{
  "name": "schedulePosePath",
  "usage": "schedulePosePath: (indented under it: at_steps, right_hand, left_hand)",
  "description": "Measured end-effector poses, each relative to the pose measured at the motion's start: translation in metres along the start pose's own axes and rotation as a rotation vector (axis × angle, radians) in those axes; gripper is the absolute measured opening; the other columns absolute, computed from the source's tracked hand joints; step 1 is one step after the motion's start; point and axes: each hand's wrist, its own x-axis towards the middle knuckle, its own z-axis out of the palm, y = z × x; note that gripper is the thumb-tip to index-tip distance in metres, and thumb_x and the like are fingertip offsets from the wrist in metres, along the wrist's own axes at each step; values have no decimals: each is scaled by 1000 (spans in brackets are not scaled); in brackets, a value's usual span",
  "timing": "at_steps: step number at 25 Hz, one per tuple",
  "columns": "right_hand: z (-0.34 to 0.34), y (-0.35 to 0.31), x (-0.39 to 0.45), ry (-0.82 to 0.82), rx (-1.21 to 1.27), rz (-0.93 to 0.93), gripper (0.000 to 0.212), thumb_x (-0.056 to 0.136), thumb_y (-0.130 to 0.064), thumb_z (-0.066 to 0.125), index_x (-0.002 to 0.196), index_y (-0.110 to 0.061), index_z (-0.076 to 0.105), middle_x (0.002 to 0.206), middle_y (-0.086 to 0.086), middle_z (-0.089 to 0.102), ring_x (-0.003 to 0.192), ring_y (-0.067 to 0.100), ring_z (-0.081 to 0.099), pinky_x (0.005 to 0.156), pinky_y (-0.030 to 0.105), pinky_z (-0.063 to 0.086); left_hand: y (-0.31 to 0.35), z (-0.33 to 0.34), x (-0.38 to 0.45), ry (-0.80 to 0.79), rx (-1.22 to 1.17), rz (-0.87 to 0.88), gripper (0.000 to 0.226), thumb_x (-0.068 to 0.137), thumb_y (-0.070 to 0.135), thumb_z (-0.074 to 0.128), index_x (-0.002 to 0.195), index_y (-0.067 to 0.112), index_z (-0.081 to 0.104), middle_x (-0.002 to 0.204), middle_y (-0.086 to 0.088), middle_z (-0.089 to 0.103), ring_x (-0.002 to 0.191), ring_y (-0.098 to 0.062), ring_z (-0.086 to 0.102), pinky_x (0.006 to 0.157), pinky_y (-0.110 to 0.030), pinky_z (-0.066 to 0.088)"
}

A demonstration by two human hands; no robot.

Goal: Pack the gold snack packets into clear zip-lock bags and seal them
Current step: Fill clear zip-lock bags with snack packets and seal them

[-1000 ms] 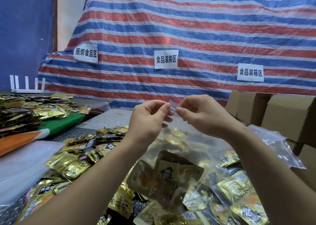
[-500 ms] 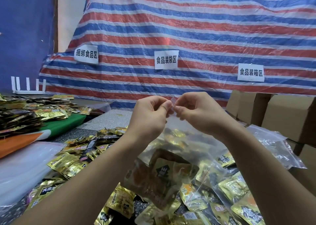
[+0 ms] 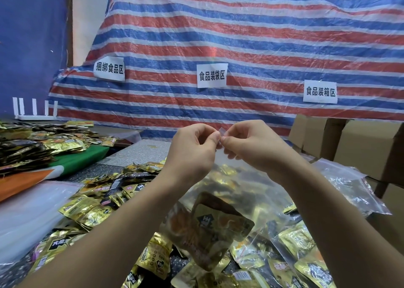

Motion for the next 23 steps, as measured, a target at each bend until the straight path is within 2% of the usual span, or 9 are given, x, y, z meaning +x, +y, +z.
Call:
schedulePosePath:
  at_steps: [3, 6, 9, 12, 16, 19, 23]
  right_hand:
    - [-1, -3, 1, -21, -24, 37, 17, 94, -28, 65, 80, -20, 72, 68, -5, 71, 61, 1, 67, 57, 20, 51]
    - [1, -5, 2, 5, -68, 31, 19, 93, -29, 67, 77, -21, 72, 68, -3, 72, 65, 8, 68, 59, 24, 55]
    - [2, -6, 3, 61, -57, 5, 18, 92, -30, 70, 76, -23, 73, 68, -3, 72, 67, 10, 70, 63, 28, 58]
    - [5, -6, 3, 53, -34, 10, 20, 91, -36, 70, 76, -23, 73, 68, -5, 72, 62, 1, 68, 54, 18, 50]
    - [4, -1, -1, 38, -36, -3, 19, 92, -31, 69, 77, -21, 72, 66, -4, 71, 56, -1, 64, 45, 9, 43]
    - [5, 5, -4, 21, -69, -6, 19, 94, -28, 67, 77, -22, 70, 65, -6, 71, 58, 2, 66, 48, 12, 45]
    - [4, 8, -4, -55, -66, -5, 16, 96, -28, 64, 82, -21, 70, 69, -5, 72, 62, 3, 67, 59, 19, 50]
  left_hand:
    - [2, -2, 0, -4, 1, 0, 21, 96, 16, 61, 79, 21, 73, 73, 6, 72, 71, -5, 67, 73, -36, 59]
    - [4, 0, -3, 10, 40, 25, 21, 97, 17, 60, 81, 19, 74, 73, 4, 70, 71, -12, 66, 70, -42, 57]
    - [5, 2, -4, 63, 55, 61, 19, 97, 17, 59, 83, 17, 72, 73, 1, 69, 69, -16, 62, 64, -38, 53]
    - [2, 3, -3, 101, 37, 48, 18, 97, 17, 59, 83, 17, 70, 75, -2, 68, 70, -16, 61, 63, -34, 51]
    - [-2, 1, -1, 135, 33, 39, 19, 97, 19, 59, 79, 19, 66, 72, -3, 65, 65, -15, 58, 57, -29, 48]
    - [-6, -3, 2, 140, 69, 68, 21, 97, 20, 59, 76, 21, 63, 66, 2, 61, 55, -5, 50, 50, -24, 43]
    - [-11, -6, 2, 75, 89, 71, 21, 98, 19, 58, 78, 17, 63, 63, 3, 57, 50, -2, 44, 46, -18, 35]
